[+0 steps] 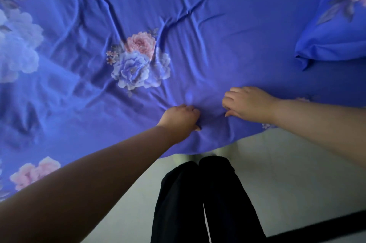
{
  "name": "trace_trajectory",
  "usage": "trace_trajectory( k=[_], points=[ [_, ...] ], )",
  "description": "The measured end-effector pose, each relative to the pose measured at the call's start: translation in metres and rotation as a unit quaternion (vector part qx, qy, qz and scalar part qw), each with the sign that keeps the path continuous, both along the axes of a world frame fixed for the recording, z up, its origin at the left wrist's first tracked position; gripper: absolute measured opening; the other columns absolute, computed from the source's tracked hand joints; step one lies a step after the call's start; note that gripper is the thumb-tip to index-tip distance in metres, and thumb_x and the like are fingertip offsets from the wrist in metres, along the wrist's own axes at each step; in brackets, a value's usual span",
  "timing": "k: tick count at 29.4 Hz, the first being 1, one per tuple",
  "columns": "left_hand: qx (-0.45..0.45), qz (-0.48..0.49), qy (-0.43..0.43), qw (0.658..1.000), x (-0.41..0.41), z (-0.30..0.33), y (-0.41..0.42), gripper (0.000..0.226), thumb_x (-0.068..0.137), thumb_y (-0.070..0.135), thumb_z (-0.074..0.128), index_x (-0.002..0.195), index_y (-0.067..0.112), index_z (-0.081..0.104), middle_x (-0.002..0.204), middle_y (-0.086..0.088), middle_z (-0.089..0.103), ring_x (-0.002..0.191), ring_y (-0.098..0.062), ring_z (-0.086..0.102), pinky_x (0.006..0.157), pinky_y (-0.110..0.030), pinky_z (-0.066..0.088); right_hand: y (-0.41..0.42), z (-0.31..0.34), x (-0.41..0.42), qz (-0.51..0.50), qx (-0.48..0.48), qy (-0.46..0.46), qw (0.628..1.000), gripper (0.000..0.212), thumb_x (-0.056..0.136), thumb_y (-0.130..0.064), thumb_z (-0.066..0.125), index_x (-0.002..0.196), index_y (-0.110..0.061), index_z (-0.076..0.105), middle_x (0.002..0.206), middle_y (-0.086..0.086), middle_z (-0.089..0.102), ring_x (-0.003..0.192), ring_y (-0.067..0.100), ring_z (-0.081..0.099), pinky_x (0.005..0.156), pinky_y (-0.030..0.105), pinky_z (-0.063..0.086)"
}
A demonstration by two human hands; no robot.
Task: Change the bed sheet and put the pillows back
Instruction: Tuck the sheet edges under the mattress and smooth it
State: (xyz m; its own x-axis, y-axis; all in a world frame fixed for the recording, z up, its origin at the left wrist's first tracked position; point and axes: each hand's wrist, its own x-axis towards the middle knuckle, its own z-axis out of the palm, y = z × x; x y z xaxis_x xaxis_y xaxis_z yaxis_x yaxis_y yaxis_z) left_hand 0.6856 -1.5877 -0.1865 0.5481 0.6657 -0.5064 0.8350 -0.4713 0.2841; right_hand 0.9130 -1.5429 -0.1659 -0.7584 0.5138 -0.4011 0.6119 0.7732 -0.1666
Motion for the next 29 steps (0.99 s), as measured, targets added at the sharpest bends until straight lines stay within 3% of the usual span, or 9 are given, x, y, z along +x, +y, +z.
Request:
trace_trajectory(
  k=[4, 10, 13, 16, 20, 22, 25, 27, 29],
  points=[
    [-0.059, 0.078, -0.027, 0.995, 0.006, 0.005, -0.001, 0.020, 0.083, 0.042, 0.063, 0.089, 0.024, 0.059, 0.102, -0.002, 0.062, 0.096, -0.026, 0.059, 0.069, -0.030, 0.039, -0.016, -0.008, 0.010, -0.045, -0.060, -0.006, 0.997, 0.027, 0.090, -0.042, 0.055, 0.094, -0.015, 0.056, 0.095, 0.004, 0.058, 0.097, 0.025, 0.054, 0.070, 0.039, 0.045],
    [-0.135, 0.050, 0.011, 0.990, 0.015, 0.012, -0.014, 0.011, 0.085, 0.040, 0.061, 0.086, 0.030, 0.057, 0.102, 0.007, 0.060, 0.096, -0.021, 0.057, 0.069, -0.028, 0.035, -0.025, 0.001, 0.012, 0.016, -0.110, -0.060, 0.992, 0.031, 0.095, -0.050, 0.042, 0.097, -0.021, 0.051, 0.103, -0.003, 0.058, 0.102, 0.020, 0.054, 0.073, 0.036, 0.043],
    [-0.140, 0.051, 0.023, 0.989, 0.018, 0.020, -0.001, 0.026, 0.084, 0.052, 0.058, 0.089, 0.027, 0.062, 0.098, 0.005, 0.064, 0.095, -0.020, 0.060, 0.070, -0.027, 0.038, 0.015, 0.007, 0.009, -0.068, -0.095, 0.093, 0.989, 0.034, 0.093, -0.050, 0.047, 0.096, -0.018, 0.060, 0.100, 0.005, 0.062, 0.096, 0.029, 0.058, 0.072, 0.037, 0.045],
    [0.008, 0.166, -0.140, 0.976, 0.015, 0.027, 0.026, 0.030, 0.087, 0.047, 0.060, 0.090, 0.018, 0.066, 0.093, -0.006, 0.064, 0.092, -0.028, 0.059, 0.073, -0.032, 0.041, 0.095, -0.008, 0.021, -0.217, 0.055, 0.206, 0.952, 0.047, 0.091, -0.048, 0.048, 0.120, -0.013, 0.059, 0.125, 0.015, 0.056, 0.116, 0.036, 0.051, 0.097, 0.044, 0.041],
    [0.180, 0.240, -0.183, 0.936, 0.013, 0.016, 0.071, 0.042, 0.092, 0.039, 0.051, 0.123, 0.011, 0.057, 0.126, -0.009, 0.057, 0.116, -0.032, 0.052, 0.101, -0.037, 0.037, 0.136, -0.041, 0.030, -0.469, 0.023, 0.054, 0.881, 0.076, 0.078, -0.075, 0.040, 0.143, -0.038, 0.028, 0.156, 0.003, 0.017, 0.143, 0.033, 0.015, 0.111, 0.055, 0.015],
    [0.182, 0.266, -0.155, 0.934, 0.018, 0.005, 0.090, 0.053, 0.091, 0.045, 0.044, 0.136, 0.016, 0.047, 0.144, -0.004, 0.044, 0.132, -0.027, 0.041, 0.110, -0.039, 0.029, 0.087, -0.054, 0.030, -0.397, 0.020, 0.015, 0.917, 0.068, 0.079, -0.073, 0.041, 0.135, -0.036, 0.040, 0.149, 0.003, 0.029, 0.136, 0.032, 0.027, 0.107, 0.053, 0.022],
    [0.153, 0.313, -0.120, 0.930, 0.030, -0.010, 0.116, 0.057, 0.094, 0.049, 0.039, 0.146, 0.027, 0.032, 0.156, 0.001, 0.025, 0.144, -0.025, 0.021, 0.117, -0.039, 0.017, -0.030, -0.034, 0.032, -0.214, -0.030, 0.106, 0.971, 0.048, 0.084, -0.062, 0.035, 0.102, -0.027, 0.062, 0.114, -0.001, 0.059, 0.107, 0.026, 0.053, 0.087, 0.038, 0.039],
    [0.122, 0.291, -0.074, 0.946, 0.044, -0.017, 0.122, 0.056, 0.096, 0.050, 0.038, 0.148, 0.035, 0.023, 0.159, 0.004, 0.016, 0.146, -0.024, 0.013, 0.118, -0.041, 0.014, -0.075, -0.015, 0.047, -0.096, -0.136, 0.086, 0.982, 0.052, 0.088, -0.062, 0.032, 0.077, -0.020, 0.060, 0.084, -0.002, 0.064, 0.083, 0.025, 0.062, 0.070, 0.034, 0.044],
    [0.100, 0.195, -0.012, 0.976, 0.065, -0.024, 0.109, 0.059, 0.094, 0.056, 0.036, 0.148, 0.040, 0.017, 0.160, 0.005, 0.009, 0.147, -0.025, 0.008, 0.117, -0.046, 0.011, -0.082, -0.007, 0.065, -0.086, -0.159, 0.062, 0.982, 0.052, 0.092, -0.058, 0.041, 0.067, -0.015, 0.055, 0.067, 0.003, 0.064, 0.066, 0.027, 0.063, 0.055, 0.030, 0.046]
  ],
)
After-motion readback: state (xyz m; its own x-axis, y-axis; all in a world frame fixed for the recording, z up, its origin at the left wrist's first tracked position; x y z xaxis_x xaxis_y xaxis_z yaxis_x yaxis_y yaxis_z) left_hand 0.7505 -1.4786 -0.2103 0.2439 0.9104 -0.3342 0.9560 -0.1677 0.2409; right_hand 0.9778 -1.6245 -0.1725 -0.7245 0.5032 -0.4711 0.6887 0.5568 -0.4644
